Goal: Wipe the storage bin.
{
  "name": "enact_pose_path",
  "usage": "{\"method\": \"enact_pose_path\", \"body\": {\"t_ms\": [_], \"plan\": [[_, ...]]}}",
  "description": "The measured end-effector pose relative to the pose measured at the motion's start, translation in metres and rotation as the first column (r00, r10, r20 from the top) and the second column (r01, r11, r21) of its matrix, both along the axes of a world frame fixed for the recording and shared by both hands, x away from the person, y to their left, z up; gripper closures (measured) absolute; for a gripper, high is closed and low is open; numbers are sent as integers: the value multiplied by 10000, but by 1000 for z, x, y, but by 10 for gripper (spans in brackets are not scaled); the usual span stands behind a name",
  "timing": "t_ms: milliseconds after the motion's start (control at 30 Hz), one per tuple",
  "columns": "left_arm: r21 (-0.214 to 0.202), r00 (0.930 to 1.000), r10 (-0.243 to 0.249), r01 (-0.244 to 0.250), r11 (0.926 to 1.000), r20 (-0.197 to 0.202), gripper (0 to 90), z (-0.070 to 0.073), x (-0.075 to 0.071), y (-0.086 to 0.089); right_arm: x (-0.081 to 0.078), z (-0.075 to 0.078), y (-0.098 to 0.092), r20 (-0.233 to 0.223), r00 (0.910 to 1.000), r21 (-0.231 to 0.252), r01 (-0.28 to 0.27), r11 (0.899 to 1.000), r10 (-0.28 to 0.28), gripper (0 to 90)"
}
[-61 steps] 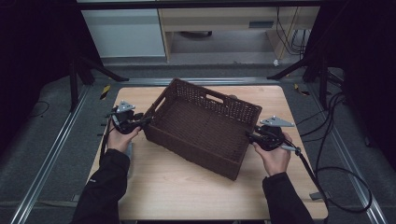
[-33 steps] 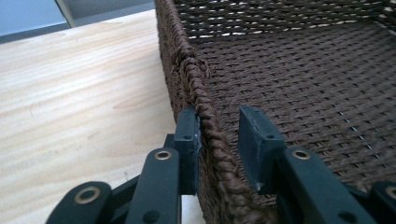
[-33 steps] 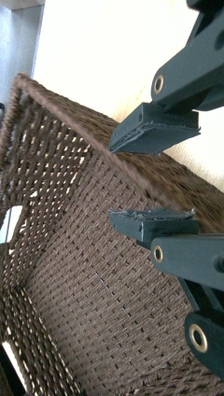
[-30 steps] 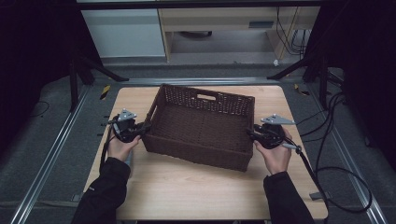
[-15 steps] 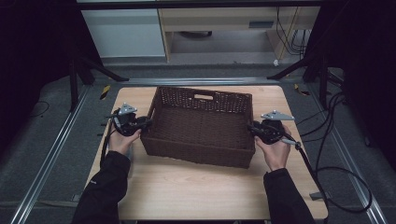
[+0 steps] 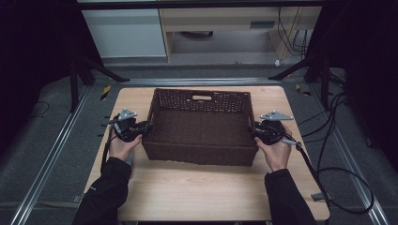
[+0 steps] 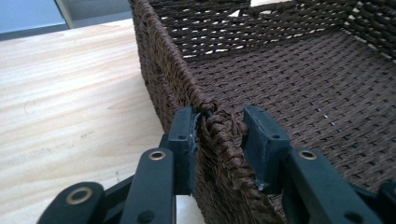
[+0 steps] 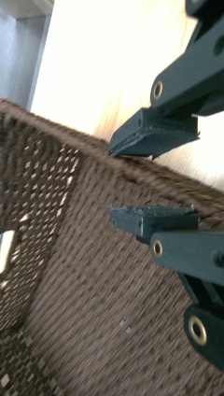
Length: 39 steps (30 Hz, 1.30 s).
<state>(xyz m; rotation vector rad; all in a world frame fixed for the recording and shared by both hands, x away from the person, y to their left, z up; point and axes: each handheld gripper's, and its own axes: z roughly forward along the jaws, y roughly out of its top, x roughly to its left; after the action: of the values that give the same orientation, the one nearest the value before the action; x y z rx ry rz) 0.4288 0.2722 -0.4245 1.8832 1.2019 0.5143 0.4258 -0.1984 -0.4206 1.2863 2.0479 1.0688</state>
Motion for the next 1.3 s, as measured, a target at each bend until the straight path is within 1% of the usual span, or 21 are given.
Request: {"method": "enact_pose_path", "body": {"t_ms": [67,133,333,433,533,567,633,700,767,833,867,900,933,1000,1067,1200,1300], "plan": [[-31,10000,63,-63,10000,-10,640,0,-5,-1,0,-1,-1,23,10000,79,38,10000,-38,662],[20,9999,138,-138,9999,-6,639,0,-11,-2,-1,-1,-1,0,10000,42,35,10000,-35,670],[10,9999,153,-153,9999,10,624,1,-34,-3,-9,-1,-4,-98,9999,171,-59,9998,61,685],[40,9998,199,-199,9998,57,619,1,-46,-4,-16,-1,-5,-83,9998,256,-166,9995,168,685],[166,9997,231,-233,9996,103,619,2,-57,-5,-26,-1,-4,-61,9997,179,-248,9995,249,682],[186,9996,240,-242,9995,115,619,1,-60,-5,-33,-1,-5,-61,9996,213,-281,9994,283,681],[160,9996,249,-251,9996,154,619,1,-67,-5,-36,-1,-5,-65,9996,257,-280,9993,282,680],[279,9997,167,-171,9995,152,617,2,-71,-5,-42,-1,-6,-69,9995,318,-293,9991,296,678],[531,9996,94,-108,9985,265,612,3,-72,-5,-45,0,-7,-138,9993,355,-347,9988,352,672],[608,9992,-9,-15,9981,399,609,5,-70,-5,-43,2,-8,-236,9987,409,-433,9982,443,667],[599,9987,20,-51,9982,515,609,6,-69,-4,-42,4,-9,-224,9987,486,-451,9978,463,660],[617,9982,60,-97,9980,595,606,7,-68,-4,-40,5,-10,-90,9989,553,-454,9974,460,647],[589,9981,111,-147,9982,607,599,8,-67,-3,-38,7,-10,-2,9991,585,-421,9974,422,630],[572,9981,156,-190,9982,591,595,9,-65,-1,-33,10,-10,198,9990,618,-406,9973,394,606],[512,9986,151,-177,9985,500,600,8,-63,-1,-25,8,-10,236,9991,698,-365,9969,349,587],[478,9994,22,-39,9989,356,639,5,-60,-2,-12,1,-7,-39,9992,525,-397,9978,399,571],[536,9993,56,-75,9985,362,637,5,-58,-3,-7,-5,-7,-232,9989,376,-399,9985,408,563]]}}
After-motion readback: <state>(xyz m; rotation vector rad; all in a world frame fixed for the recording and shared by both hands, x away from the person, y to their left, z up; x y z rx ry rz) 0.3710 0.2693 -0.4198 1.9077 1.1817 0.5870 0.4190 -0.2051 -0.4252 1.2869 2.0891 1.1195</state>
